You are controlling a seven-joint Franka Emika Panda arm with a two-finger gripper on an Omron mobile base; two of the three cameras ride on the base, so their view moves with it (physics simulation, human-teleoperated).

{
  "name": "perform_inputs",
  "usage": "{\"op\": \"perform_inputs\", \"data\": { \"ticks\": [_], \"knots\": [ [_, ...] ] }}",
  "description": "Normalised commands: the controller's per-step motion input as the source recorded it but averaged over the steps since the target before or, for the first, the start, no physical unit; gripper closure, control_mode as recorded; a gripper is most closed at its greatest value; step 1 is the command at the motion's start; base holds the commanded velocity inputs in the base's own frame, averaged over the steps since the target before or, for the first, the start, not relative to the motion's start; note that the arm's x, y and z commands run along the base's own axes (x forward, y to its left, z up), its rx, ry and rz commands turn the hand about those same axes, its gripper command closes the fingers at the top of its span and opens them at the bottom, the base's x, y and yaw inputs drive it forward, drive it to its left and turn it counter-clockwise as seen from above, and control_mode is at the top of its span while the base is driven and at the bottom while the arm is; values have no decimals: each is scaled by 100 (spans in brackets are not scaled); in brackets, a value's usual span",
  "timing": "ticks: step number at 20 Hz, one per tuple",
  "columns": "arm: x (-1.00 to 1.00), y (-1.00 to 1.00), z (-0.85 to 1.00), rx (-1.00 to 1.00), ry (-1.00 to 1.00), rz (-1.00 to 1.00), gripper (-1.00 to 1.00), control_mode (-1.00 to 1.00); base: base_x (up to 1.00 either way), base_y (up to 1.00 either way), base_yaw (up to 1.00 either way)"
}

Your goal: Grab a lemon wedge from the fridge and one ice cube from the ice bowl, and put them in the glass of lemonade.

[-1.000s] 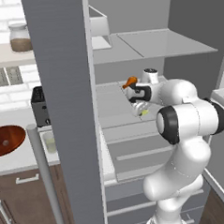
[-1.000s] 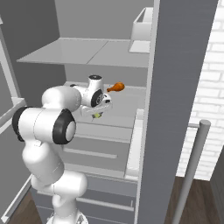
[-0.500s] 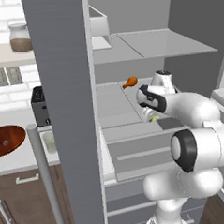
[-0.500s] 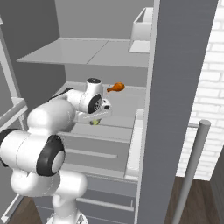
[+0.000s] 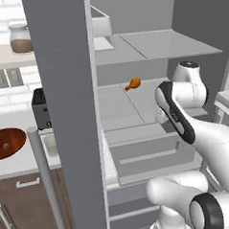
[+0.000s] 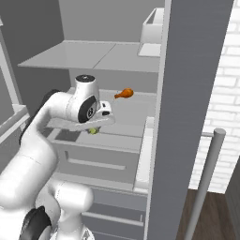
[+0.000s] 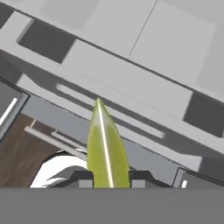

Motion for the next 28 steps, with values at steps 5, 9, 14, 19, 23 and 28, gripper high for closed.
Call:
{"op": "perform_inputs", "data": {
  "ticks": [5, 9, 14, 19, 23, 28],
  "knots": [
    [-100, 0, 100, 1, -11, -33, 100, -100, 0, 0, 0],
    [-100, 0, 76, 0, -13, -38, 100, -100, 0, 0, 0],
    [-78, 7, 2, 0, -3, -20, 100, -100, 0, 0, 0],
    [-13, 0, 1, 1, -2, 0, 100, -100, 0, 0, 0],
    [0, 0, 0, 0, 0, 0, 100, -100, 0, 0, 0],
    [-17, 0, 0, 0, 0, 0, 100, 100, -20, -2, 0]
  ]
}}
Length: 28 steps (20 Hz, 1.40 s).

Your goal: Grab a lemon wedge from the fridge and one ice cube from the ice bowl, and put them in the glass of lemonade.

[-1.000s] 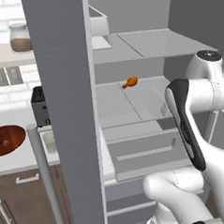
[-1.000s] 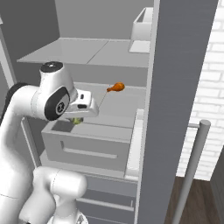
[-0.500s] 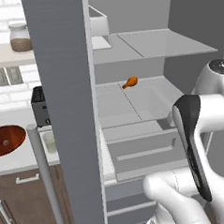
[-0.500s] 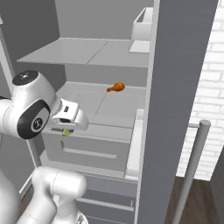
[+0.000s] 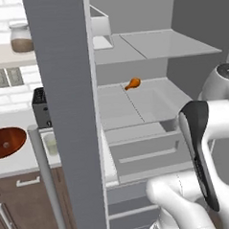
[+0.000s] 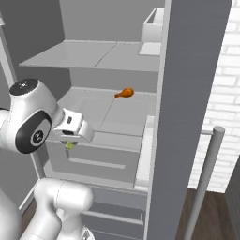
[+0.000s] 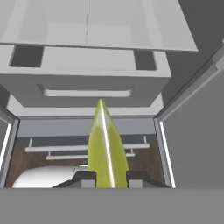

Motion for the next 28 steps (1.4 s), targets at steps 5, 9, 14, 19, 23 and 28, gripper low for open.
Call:
{"op": "perform_inputs", "data": {
  "ticks": [5, 9, 14, 19, 23, 28],
  "knots": [
    [0, 0, 0, 0, 0, 0, 100, 100, -100, -1, 2],
    [0, 0, 0, 0, 0, 0, 100, 100, -100, 2, 7],
    [0, 0, 0, 0, 0, 0, 100, 100, -81, 59, 33],
    [0, 0, 0, 0, 0, 0, 100, 100, -33, 96, 70],
    [0, 0, 0, 0, 0, 0, 100, 100, -31, 86, 75],
    [0, 0, 0, 0, 0, 0, 100, 100, 72, 99, 20]
  ]
}}
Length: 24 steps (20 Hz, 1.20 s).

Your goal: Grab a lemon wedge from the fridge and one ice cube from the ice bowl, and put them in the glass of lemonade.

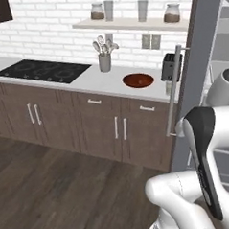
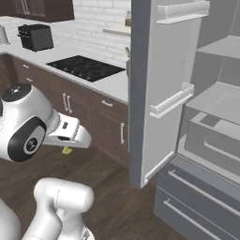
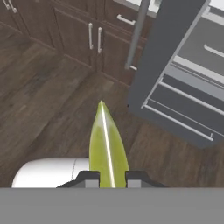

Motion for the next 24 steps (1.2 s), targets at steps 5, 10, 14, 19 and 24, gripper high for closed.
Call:
{"op": "perform_inputs", "data": {
  "ticks": [5, 10, 14, 19, 24],
  "knots": [
    [0, 0, 0, 0, 0, 0, 100, 100, 100, 100, -18],
    [0, 0, 0, 0, 0, 0, 100, 100, 100, 36, 1],
    [0, 0, 0, 0, 0, 0, 100, 100, 99, -25, 26],
    [0, 0, 0, 0, 0, 0, 100, 100, 51, 28, 2],
    [0, 0, 0, 0, 0, 0, 100, 100, 16, 90, -20]
  ]
}}
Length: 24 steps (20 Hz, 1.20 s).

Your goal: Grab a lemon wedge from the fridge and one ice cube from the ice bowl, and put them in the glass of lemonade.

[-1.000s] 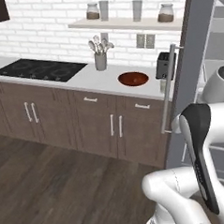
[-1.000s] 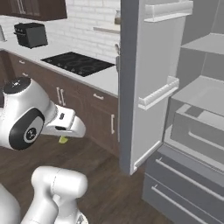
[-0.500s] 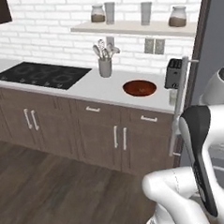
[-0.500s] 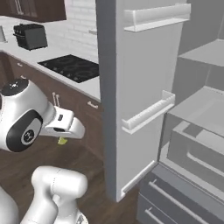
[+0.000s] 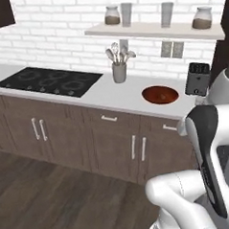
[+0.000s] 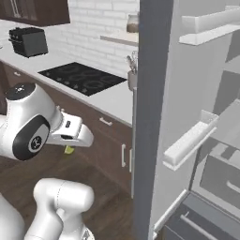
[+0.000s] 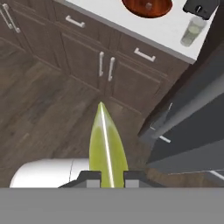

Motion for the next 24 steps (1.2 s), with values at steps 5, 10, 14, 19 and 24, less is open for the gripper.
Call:
{"op": "perform_inputs", "data": {
  "ticks": [5, 10, 14, 19, 24],
  "knots": [
    [0, 0, 0, 0, 0, 0, 100, 100, 66, 81, -42],
    [0, 0, 0, 0, 0, 0, 100, 100, 62, 49, -70],
    [0, 0, 0, 0, 0, 0, 100, 100, 45, 40, -75],
    [0, 0, 0, 0, 0, 0, 100, 100, 46, 41, -77],
    [0, 0, 0, 0, 0, 0, 100, 100, 67, 53, -67]
  ]
}}
